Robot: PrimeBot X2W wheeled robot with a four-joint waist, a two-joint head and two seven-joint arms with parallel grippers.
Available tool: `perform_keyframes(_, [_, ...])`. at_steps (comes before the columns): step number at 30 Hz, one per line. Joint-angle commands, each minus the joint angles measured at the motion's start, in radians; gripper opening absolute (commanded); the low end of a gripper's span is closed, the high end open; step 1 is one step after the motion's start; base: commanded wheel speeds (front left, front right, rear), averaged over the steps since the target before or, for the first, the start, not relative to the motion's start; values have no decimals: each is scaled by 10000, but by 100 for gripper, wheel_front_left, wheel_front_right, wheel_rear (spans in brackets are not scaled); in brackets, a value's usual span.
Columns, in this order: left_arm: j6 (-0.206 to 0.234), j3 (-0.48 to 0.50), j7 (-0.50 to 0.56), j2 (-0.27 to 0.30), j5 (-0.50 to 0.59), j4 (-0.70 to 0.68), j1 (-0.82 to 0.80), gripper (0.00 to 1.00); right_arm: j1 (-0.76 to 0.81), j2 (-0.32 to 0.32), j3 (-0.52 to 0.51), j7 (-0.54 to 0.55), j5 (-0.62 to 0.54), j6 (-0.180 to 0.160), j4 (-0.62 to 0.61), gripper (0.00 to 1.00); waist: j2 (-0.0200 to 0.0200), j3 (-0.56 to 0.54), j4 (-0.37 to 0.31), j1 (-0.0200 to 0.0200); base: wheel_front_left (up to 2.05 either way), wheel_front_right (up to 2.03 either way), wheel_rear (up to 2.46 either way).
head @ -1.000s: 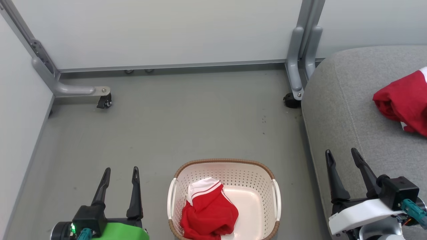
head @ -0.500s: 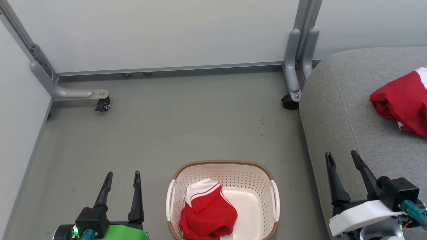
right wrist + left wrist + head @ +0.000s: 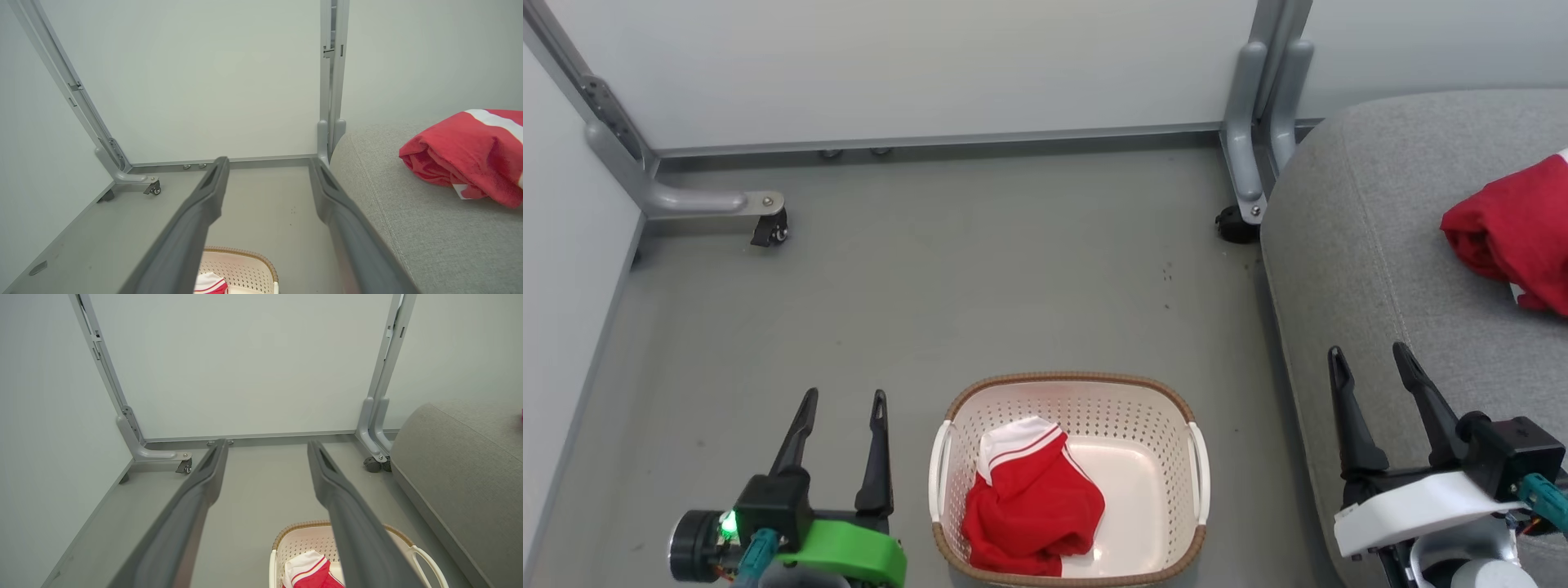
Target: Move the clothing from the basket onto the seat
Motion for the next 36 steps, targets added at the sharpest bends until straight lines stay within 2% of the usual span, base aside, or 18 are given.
perform_keyframes(1, [-57, -122, -8, 0, 9, 95, -282, 100, -181, -16, 12, 22, -79, 1, -94, 100, 0, 364, 22, 1, 0, 0, 0])
perform_keyframes(6, [-94, -1145, -6, -1, -31, 747, -1187, 100, -703, -200, 87, 71, -94, 1, -496, 100, 0, 1351, -78, 1, 0, 0, 0])
perform_keyframes(12, [-79, -2897, -6, 8, -357, 1766, -2468, 100, -1487, -465, 261, 45, 13, -1, -944, 100, 0, 2725, -351, 1, 0, 0, 0])
perform_keyframes(13, [-126, -3577, -6, 16, -425, 2355, -3008, 100, -1809, -522, 355, 1, 52, 1, -1082, 100, 0, 3302, -451, 1, 0, 0, 0])
perform_keyframes(16, [-3, -4415, -8, 18, -344, 3154, -3920, 100, -2303, -631, 495, -112, 84, 1, -1177, 100, 0, 4038, -645, 1, 0, 0, 0])
perform_keyframes(24, [-259, -6586, -8, 19, -320, 5892, -5794, 100, -3385, -638, 969, -670, 298, -1, -798, 100, 0, 5371, -1432, 1, 0, 0, 0])
perform_keyframes(28, [-371, -7283, 13, 24, -565, 7054, -6566, 100, -3764, -556, 1167, -966, 409, 1, -626, 100, 0, 6078, -1866, 1, 0, 0, 0])
perform_keyframes(36, [-412, -8038, 239, 28, -635, 8854, -7791, 100, -4288, -418, 1515, -1429, 598, -1, -378, 100, 0, 7383, -2425, 1, 0, 0, 0])
